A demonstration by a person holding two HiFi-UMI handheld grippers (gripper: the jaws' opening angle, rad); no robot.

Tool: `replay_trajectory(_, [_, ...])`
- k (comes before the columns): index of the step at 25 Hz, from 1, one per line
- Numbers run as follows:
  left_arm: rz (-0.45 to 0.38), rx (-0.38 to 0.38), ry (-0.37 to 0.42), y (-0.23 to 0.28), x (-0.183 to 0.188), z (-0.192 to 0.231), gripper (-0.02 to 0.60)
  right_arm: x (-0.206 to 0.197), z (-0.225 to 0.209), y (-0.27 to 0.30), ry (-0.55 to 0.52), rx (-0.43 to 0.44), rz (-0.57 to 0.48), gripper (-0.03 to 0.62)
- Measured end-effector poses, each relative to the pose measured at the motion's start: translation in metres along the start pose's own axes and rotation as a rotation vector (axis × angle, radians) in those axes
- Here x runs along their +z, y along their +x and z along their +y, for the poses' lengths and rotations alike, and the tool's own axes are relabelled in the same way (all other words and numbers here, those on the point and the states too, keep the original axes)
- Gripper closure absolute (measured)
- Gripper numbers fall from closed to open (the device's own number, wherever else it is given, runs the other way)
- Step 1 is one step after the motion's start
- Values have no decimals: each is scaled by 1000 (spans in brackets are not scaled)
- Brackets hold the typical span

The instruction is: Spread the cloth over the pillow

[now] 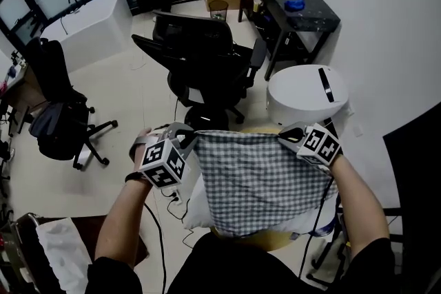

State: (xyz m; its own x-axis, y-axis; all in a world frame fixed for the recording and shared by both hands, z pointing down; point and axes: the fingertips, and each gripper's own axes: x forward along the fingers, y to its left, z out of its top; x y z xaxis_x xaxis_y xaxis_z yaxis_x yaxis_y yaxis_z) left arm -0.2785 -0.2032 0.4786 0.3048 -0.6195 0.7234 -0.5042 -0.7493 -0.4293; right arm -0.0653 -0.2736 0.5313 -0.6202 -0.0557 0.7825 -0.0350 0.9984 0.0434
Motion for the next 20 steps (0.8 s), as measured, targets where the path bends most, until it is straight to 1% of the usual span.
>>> replay_trajectory(4, [15,12,1,11,0,33,572,10,-18,5,6,-69,-13,580])
replay_trajectory(7, [57,-13,2,34,-15,45,573,13,-32,13,9,-134,-11,580])
replay_trajectory(10, [102,-57,-10,62,-36,48,572,12,-42,28,0,-184,17,580])
replay_trajectory(15, [178,-134,-43,114,-69,33,572,-6,-47,60,-19,-217,118,580])
replay_trajectory(20, [233,-212,-79,163,-99,-4,574,-38,-39,92,-37,-202,239,580])
